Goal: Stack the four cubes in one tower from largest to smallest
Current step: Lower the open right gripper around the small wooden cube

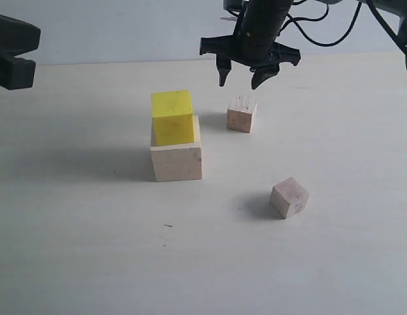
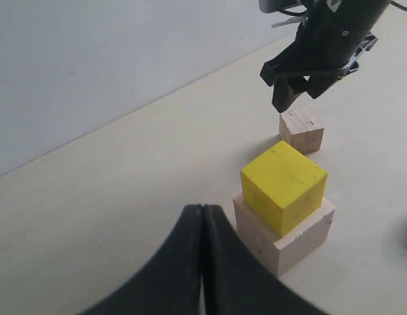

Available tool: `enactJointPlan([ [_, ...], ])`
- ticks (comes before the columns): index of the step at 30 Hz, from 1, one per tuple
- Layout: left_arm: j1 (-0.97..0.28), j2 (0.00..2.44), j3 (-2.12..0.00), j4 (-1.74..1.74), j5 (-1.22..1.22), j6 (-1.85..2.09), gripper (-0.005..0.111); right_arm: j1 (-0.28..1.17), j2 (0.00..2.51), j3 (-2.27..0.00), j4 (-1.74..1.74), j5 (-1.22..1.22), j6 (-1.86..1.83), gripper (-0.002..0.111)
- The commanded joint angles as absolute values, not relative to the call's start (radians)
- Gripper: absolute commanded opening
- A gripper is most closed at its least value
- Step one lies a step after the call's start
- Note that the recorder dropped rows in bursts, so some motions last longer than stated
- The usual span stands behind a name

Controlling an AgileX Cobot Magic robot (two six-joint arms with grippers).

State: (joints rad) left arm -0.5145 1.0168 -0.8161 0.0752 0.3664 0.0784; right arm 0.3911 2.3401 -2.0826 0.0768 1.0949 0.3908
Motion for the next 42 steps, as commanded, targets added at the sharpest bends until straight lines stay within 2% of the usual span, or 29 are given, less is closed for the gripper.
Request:
enactJointPlan([
  [1, -0.518, 1.013, -0.814, 0.072, 0.366, 0.052, 0.0, 0.378, 2.356, -2.092, 0.103, 1.075, 0.423, 0.06],
  [12, -0.52, 1.013, -0.814, 0.072, 0.364, 0.048, 0.0, 0.371, 2.356, -2.15, 0.087, 1.104, 0.541, 0.06],
  [19, -0.52, 1.013, -0.814, 0.072, 0.364, 0.048, 0.0, 0.371, 2.374, -2.221, 0.036, 1.221, 0.595, 0.06],
  [36, -0.52, 1.013, -0.814, 0.072, 0.364, 0.045, 0.0, 0.373, 2.461, -2.22, 0.033, 1.221, 0.628, 0.06],
  [42, -0.52, 1.013, -0.814, 0.072, 0.364, 0.045, 0.0, 0.373, 2.461, -2.22, 0.031, 1.221, 0.602, 0.066],
])
